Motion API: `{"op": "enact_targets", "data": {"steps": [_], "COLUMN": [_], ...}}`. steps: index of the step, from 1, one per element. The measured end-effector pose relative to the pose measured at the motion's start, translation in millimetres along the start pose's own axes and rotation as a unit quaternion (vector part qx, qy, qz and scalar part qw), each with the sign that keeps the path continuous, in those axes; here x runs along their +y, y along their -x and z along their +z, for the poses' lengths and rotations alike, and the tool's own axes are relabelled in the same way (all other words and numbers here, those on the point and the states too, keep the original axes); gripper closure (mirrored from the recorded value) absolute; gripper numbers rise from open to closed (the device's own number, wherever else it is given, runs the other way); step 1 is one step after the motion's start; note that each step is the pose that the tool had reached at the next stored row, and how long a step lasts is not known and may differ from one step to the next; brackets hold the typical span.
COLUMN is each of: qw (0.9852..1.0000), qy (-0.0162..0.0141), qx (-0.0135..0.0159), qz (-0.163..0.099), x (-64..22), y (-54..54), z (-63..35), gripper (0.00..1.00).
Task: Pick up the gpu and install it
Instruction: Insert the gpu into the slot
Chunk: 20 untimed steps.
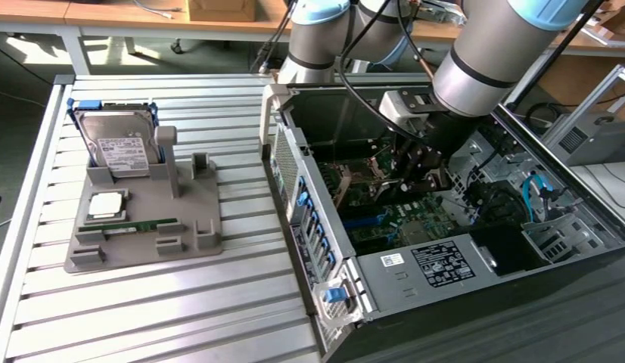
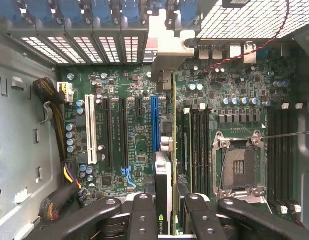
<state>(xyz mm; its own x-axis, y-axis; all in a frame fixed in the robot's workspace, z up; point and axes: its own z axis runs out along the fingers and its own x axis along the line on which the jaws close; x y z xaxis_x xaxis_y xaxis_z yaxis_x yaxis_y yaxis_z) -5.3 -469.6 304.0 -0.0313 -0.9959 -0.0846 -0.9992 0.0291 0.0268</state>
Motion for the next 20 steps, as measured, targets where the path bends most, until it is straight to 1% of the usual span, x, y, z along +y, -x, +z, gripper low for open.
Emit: {"op": "enact_targets", "data": {"steps": [6, 12, 15, 20], "qw": [1.0000, 1.0000, 1.0000, 1.0000], "qy": [0.0000, 0.0000, 0.0000, 0.0000], "qx": [0.0000, 0.0000, -0.0001, 0.0000], "qz": [0.000, 0.000, 0.000, 0.000], "x": [0.0, 0.3, 2.9, 11.6], "y": [0.0, -3.9, -6.6, -10.1], "z": [0.0, -0.3, -0.4, -0.5], "gripper": [0.73, 0.73, 0.73, 0.73]}}
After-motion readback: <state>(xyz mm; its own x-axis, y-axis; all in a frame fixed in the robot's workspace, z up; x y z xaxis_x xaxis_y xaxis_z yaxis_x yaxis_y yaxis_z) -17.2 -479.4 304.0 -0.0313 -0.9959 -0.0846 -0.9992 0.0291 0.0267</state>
